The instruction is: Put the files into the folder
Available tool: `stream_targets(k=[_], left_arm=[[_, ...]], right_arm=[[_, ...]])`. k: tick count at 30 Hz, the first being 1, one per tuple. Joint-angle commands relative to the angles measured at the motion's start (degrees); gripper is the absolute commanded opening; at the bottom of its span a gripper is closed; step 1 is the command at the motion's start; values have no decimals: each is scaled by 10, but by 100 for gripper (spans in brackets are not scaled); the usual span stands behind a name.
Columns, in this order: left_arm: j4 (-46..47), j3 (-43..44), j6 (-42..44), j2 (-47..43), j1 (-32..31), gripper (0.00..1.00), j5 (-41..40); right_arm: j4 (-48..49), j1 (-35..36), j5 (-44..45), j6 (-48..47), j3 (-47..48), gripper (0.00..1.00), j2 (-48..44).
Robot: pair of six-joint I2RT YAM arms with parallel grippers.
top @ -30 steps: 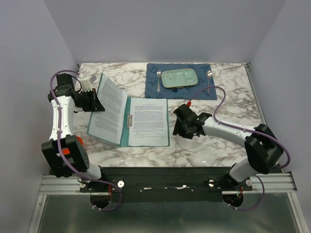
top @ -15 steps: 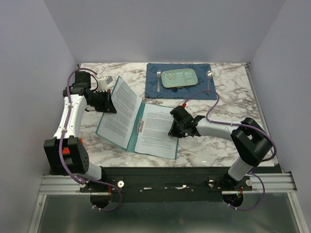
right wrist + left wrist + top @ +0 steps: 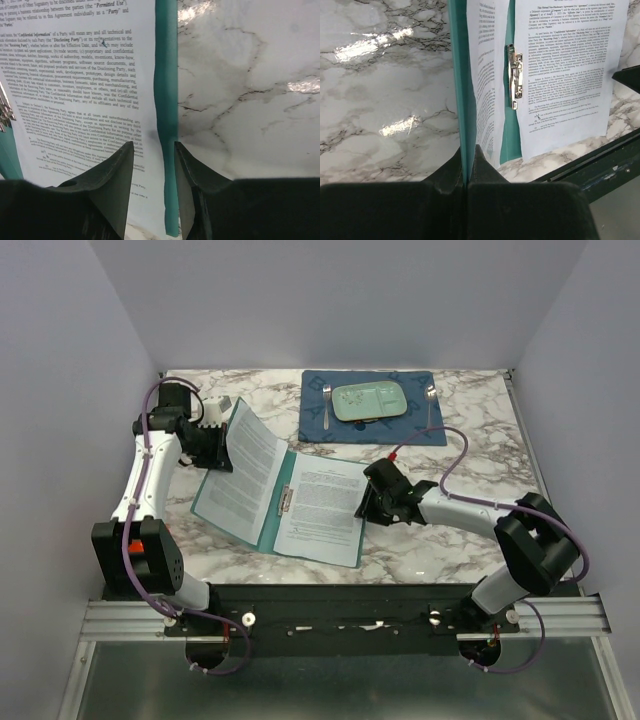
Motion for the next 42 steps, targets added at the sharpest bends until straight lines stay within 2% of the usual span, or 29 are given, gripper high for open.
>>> stream_targets(k=[1, 10, 13, 14, 17, 20, 24, 28, 29, 32, 35, 42], left_arm=[[-1, 16, -10, -2, -8, 2, -34], [0, 17, -29, -7, -20, 2, -7], [-1, 16, -42, -11, -34, 20, 30], [0, 15, -45, -12, -38, 38, 43], [4, 11, -54, -15, -77, 67, 65], [6, 12, -54, -12, -100, 77, 80], [6, 13, -79, 2, -112, 84, 123], [12, 4, -84, 14, -128, 92, 204], [12, 1, -85, 16, -131, 98, 245], [14, -8, -74, 30, -153, 99, 298], [14, -8, -64, 43, -176, 99, 315], [15, -28, -19, 37, -193, 99, 401]], right_arm=[[-24, -3, 20, -8, -18, 46, -9], [5, -4, -17, -1, -18, 43, 22], [39, -4, -41, 13, -33, 40, 38], [45, -5, -45, 16, -36, 39, 42], [60, -4, -55, 29, -48, 33, 53], [68, -4, -56, 35, -55, 32, 55], [71, -4, -57, 35, -55, 32, 62], [78, -4, -61, 37, -49, 31, 78], [80, -4, -61, 38, -48, 31, 84], [85, -4, -61, 40, -44, 31, 91], [87, -4, -60, 43, -42, 31, 96], [88, -4, -79, 52, -42, 31, 101]])
